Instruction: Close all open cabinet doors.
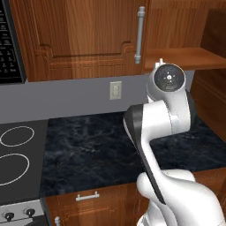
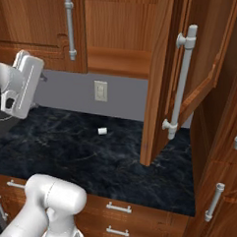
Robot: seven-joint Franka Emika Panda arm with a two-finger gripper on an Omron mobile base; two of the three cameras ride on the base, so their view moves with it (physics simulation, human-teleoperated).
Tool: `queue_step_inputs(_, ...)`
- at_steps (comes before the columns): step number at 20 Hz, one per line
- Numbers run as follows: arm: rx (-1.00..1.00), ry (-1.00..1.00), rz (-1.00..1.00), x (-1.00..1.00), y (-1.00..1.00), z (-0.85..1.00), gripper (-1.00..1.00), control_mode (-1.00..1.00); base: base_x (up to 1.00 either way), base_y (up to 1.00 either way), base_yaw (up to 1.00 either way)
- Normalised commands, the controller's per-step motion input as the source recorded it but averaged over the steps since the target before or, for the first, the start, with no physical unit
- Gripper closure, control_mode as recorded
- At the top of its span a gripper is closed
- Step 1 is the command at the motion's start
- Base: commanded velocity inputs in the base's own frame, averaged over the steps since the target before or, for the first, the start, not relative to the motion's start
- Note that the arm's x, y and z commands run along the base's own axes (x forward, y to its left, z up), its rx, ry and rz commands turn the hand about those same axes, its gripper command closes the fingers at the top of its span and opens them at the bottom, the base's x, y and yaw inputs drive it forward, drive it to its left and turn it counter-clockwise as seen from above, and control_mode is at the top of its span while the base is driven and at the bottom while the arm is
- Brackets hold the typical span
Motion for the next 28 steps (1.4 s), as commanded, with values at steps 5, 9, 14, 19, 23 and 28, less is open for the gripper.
queue_step_inputs(5, 0.00, 0.02, -0.05, -0.29, -0.47, 0.00, -1.00, -1.00, 0.00, 0.00, 0.00)
queue_step_inputs(9, 0.00, 0.00, 0.00, -0.23, -0.45, 0.00, -1.00, -1.00, 0.00, 0.00, 0.00)
queue_step_inputs(14, 0.00, 0.01, 0.00, -0.18, -0.41, 0.00, -1.00, -1.00, 0.00, 0.00, 0.00)
queue_step_inputs(19, 0.00, 0.00, 0.00, -0.19, -0.31, -0.01, -1.00, -1.00, 0.00, 0.00, 0.00)
queue_step_inputs(23, 0.00, 0.00, 0.00, -0.21, -0.36, 0.00, -1.00, -1.00, 0.00, 0.00, 0.00)
queue_step_inputs(28, -0.02, 0.01, 0.00, -0.21, -0.33, -0.01, -1.00, -1.00, 0.00, 0.00, 0.00)
